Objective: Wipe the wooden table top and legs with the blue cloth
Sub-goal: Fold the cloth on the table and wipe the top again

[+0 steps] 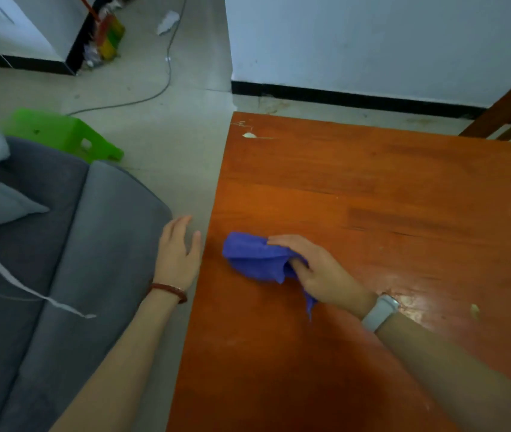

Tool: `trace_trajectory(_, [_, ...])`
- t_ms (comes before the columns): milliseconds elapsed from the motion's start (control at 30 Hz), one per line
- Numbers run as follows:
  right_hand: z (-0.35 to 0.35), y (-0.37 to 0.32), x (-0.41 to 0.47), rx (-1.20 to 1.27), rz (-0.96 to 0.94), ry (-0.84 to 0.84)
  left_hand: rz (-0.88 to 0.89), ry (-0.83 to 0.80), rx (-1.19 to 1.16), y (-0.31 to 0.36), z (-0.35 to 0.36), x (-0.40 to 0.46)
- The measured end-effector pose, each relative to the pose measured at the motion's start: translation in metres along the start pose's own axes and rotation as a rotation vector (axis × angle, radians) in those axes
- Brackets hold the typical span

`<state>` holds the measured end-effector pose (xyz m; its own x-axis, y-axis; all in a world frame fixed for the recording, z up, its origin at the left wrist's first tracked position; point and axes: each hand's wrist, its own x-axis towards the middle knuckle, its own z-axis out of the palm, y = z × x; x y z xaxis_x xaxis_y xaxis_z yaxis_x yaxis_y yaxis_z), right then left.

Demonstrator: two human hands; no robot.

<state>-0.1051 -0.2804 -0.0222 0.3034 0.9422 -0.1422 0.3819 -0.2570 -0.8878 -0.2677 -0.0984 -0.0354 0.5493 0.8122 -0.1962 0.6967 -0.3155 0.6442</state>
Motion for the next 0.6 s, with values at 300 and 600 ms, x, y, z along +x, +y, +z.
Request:
trace_trajectory(300, [-0.080, 0.035, 0.103, -0.359, -0.036, 0.340, 0.108, -0.109, 0.414, 0.063, 0.068, 0.044])
trace_trajectory(600, [-0.110, 0.067, 0.144, -1.070, -0.027, 0.135, 0.152, -0.088, 0.601, 0.059, 0.093, 0.056])
